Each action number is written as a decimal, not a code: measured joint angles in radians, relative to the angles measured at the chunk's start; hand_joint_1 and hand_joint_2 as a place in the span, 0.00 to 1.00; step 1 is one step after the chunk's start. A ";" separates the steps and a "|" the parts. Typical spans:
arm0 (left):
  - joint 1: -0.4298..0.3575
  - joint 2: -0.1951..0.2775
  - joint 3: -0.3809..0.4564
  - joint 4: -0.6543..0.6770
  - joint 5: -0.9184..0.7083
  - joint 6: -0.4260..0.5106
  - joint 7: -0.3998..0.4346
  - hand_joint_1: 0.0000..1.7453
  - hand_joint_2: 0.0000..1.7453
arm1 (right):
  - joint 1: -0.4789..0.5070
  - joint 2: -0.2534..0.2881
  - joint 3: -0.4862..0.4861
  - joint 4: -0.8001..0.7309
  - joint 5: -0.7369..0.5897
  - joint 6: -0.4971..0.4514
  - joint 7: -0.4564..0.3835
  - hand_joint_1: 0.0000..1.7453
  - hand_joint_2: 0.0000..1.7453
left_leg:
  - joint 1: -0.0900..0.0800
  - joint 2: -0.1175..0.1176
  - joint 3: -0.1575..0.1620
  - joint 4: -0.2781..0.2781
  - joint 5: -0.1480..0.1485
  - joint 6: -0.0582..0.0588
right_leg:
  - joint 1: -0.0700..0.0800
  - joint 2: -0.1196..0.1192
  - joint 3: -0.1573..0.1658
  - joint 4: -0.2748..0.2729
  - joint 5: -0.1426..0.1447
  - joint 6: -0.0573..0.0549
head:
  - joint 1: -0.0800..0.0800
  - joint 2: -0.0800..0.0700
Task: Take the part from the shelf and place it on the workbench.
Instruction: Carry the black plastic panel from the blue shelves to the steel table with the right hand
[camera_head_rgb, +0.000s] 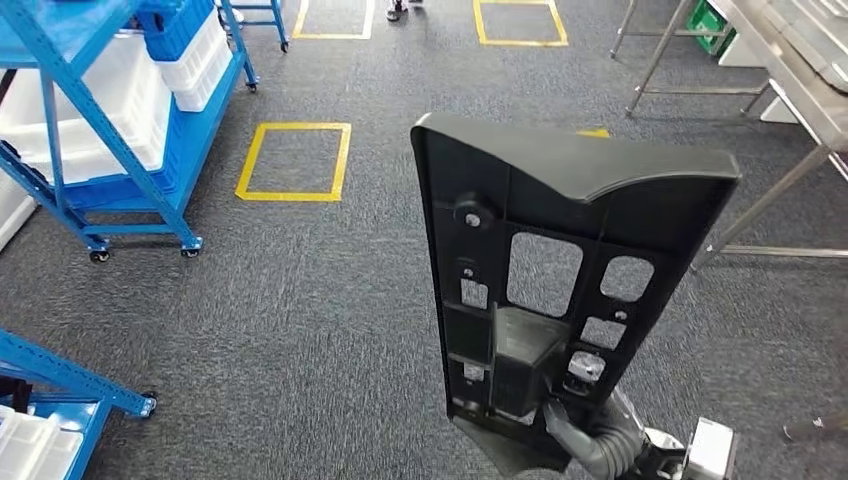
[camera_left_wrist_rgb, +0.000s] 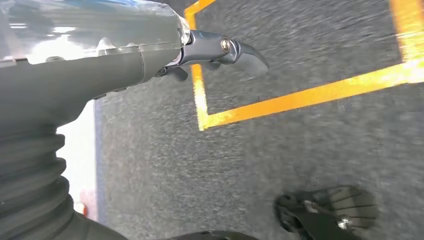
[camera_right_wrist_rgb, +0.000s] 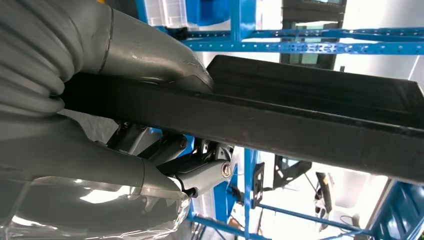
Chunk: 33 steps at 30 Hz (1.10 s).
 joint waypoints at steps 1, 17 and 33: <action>0.001 0.000 0.001 0.000 0.006 0.001 0.002 0.00 1.00 | -0.010 -0.002 0.003 0.005 -0.003 0.005 -0.002 1.00 1.00 | 0.002 -0.023 -0.030 0.064 -0.031 -0.003 | 0.000 0.010 0.001 -0.002 0.001 -0.002 | 0.000 0.000; -0.023 -0.014 0.025 0.000 0.022 0.023 -0.073 0.00 1.00 | -0.127 -0.055 0.038 0.066 -0.020 0.025 0.028 1.00 1.00 | 0.018 -0.048 -0.003 -0.071 0.076 0.026 | -0.011 0.038 -0.106 0.206 -0.100 0.057 | 0.000 0.000; -0.030 -0.025 0.021 0.000 0.000 0.018 -0.015 0.00 1.00 | -0.150 -0.092 0.056 0.075 -0.035 -0.012 0.049 1.00 1.00 | 0.000 -0.035 -0.077 0.151 -0.064 -0.011 | 0.003 0.015 -0.020 0.021 -0.002 -0.007 | 0.000 0.000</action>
